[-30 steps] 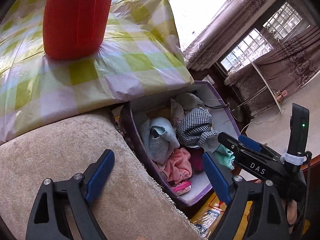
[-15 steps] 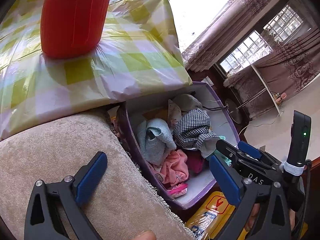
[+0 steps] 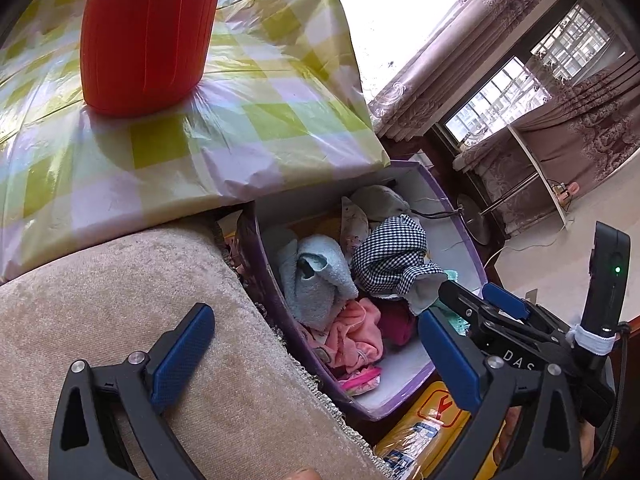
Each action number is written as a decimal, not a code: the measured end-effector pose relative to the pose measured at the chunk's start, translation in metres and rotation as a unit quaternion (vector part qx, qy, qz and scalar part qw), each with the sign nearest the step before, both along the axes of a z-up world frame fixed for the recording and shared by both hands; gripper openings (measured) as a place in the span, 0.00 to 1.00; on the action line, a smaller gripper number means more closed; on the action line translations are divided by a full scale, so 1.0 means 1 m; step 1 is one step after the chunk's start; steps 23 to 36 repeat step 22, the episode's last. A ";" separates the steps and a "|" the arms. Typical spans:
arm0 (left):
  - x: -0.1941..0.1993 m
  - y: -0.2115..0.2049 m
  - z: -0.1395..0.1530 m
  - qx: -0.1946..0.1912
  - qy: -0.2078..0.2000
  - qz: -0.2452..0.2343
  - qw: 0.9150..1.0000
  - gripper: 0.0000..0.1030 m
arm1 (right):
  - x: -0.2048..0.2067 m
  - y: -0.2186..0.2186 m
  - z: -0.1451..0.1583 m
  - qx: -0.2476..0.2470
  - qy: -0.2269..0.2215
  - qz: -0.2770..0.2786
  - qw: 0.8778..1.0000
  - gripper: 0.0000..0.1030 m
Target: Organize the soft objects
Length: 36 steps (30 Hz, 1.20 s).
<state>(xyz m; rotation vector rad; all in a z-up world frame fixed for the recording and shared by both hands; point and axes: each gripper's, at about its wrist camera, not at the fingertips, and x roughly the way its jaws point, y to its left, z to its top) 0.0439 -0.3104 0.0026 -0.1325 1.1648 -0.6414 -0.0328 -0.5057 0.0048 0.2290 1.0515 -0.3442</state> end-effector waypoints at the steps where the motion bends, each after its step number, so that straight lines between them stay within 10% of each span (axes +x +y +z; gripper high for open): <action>1: 0.000 0.000 0.000 0.000 0.000 0.000 1.000 1.00 | 0.000 0.000 0.000 0.000 0.000 0.000 1.000 0.78; 36: -0.003 -0.013 -0.003 0.021 -0.019 -0.017 0.999 1.00 | -0.004 -0.002 -0.003 0.004 0.002 -0.005 1.000 0.78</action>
